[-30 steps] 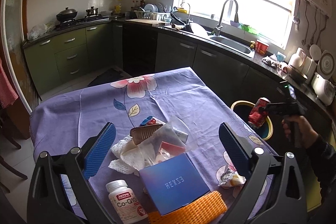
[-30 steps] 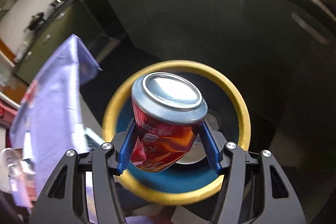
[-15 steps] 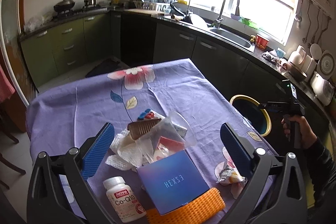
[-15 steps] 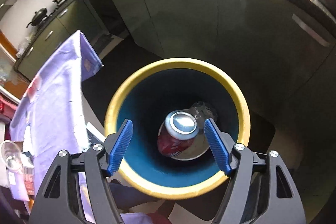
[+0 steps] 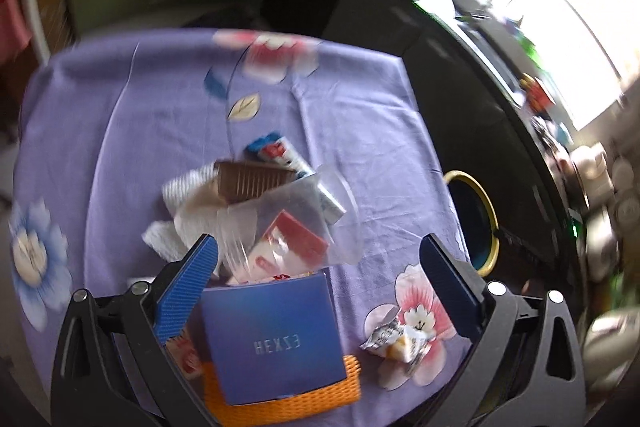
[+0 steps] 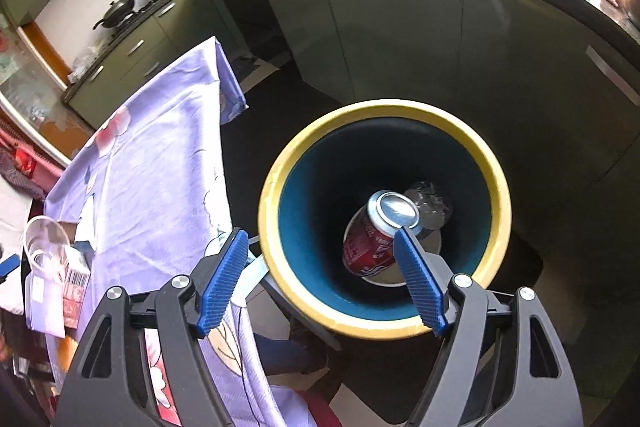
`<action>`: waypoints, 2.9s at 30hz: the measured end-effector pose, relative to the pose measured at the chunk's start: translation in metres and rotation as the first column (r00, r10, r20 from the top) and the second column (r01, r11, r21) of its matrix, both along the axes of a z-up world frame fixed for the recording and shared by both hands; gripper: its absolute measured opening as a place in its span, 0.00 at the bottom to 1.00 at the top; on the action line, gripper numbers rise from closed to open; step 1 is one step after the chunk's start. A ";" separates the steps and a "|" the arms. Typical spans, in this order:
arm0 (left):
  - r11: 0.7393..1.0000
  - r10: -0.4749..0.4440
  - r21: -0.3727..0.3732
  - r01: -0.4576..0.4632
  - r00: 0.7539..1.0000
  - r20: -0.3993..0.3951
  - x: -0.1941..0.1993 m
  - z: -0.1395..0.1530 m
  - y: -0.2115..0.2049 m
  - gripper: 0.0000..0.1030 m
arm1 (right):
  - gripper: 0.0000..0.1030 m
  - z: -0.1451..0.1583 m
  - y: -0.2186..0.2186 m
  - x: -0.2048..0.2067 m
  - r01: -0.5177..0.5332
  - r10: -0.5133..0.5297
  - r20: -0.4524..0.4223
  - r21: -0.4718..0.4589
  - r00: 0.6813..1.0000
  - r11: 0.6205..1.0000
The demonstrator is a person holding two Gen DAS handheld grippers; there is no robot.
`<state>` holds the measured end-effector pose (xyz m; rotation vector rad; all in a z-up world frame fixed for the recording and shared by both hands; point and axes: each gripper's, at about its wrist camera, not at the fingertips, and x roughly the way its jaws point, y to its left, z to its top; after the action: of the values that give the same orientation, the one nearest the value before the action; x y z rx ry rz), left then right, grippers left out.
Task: Collect trash
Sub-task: 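Grasp the clear plastic cup with the left gripper, then carry the plastic cup over the bin and open the left gripper, then grasp the white snack wrapper with the right gripper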
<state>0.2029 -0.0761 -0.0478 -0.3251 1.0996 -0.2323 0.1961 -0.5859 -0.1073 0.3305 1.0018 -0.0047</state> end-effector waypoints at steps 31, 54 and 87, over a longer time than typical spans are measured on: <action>0.990 0.113 0.096 -0.104 0.989 -0.098 0.023 -0.021 -0.010 0.77 | 0.73 -0.014 0.000 -0.022 -0.076 0.072 0.046 0.087 0.996 0.993; 0.890 -0.449 0.144 0.432 0.886 0.118 0.015 0.019 -0.262 0.77 | 0.73 -0.010 -0.063 -0.092 0.083 -0.074 0.130 -0.064 0.989 0.995; 0.934 -0.346 0.053 0.353 0.860 0.375 -0.023 0.088 -0.155 0.93 | 0.75 -0.007 -0.022 -0.092 -0.018 0.028 0.094 -0.100 0.995 0.995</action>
<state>0.1803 -0.2313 0.0404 -0.0833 0.7627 -0.6060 0.1046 -0.6076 -0.1139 0.2263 0.9078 -0.0175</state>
